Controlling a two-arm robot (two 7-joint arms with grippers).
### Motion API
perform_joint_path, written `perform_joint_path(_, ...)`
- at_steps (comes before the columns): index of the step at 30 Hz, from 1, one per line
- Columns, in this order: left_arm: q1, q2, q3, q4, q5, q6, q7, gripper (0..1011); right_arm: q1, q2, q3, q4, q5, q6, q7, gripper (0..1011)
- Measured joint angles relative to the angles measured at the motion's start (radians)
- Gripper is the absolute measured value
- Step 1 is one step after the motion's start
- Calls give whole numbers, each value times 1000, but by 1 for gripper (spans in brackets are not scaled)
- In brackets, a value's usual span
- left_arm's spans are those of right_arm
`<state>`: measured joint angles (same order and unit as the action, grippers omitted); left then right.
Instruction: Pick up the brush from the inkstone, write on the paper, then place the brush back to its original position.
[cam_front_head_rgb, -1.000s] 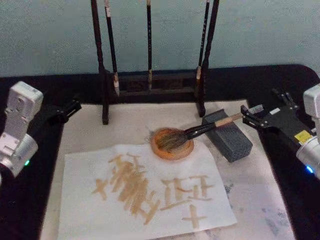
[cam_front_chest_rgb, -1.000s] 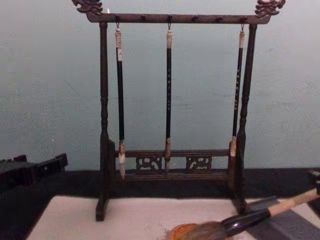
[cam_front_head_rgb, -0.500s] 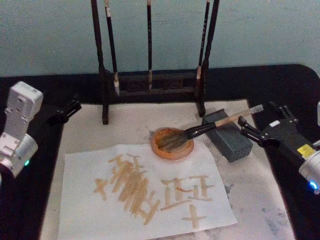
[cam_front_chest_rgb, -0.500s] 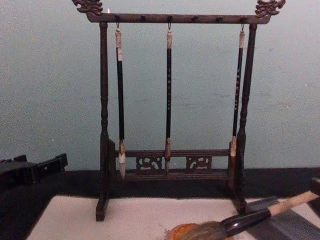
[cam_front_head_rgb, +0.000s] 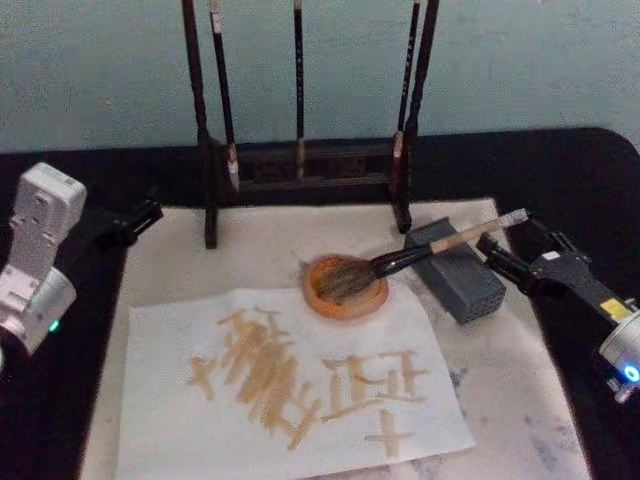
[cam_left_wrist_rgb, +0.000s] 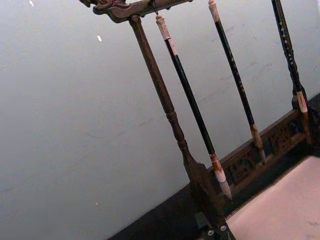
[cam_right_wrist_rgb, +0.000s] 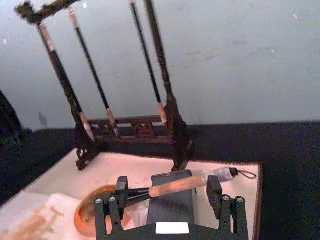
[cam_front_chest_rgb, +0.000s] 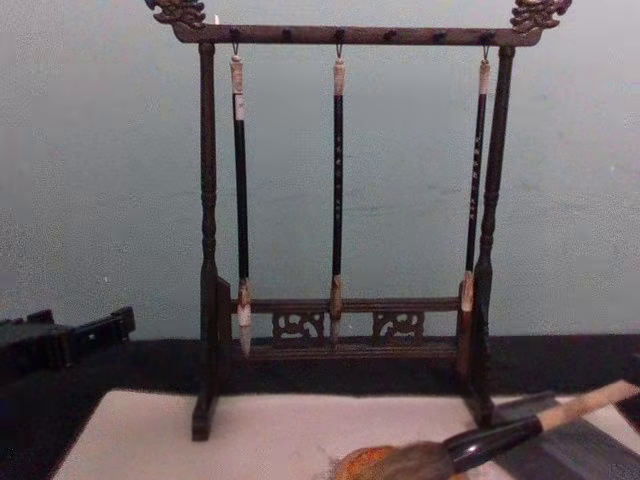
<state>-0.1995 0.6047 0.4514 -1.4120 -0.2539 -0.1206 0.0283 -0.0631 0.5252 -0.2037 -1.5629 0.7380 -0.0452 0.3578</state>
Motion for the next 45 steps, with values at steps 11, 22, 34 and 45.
perform_joint_path(11, 0, 0, 0, 0, 0, 0, 0, 1002, 31, -52, 58, 82, 240, 124, 53, 1008)
perform_joint_path(22, 0, 0, 0, 0, 0, 0, 0, 1002, 54, -75, 75, 133, 378, 186, 51, 1008)
perform_joint_path(34, 0, 0, 0, 0, 0, 0, 0, 1002, 69, -73, 58, 155, 447, 210, 43, 1008)
perform_joint_path(45, 0, 0, 0, 0, 0, 0, 0, 1000, 100, -72, 36, 195, 504, 230, 51, 1008)
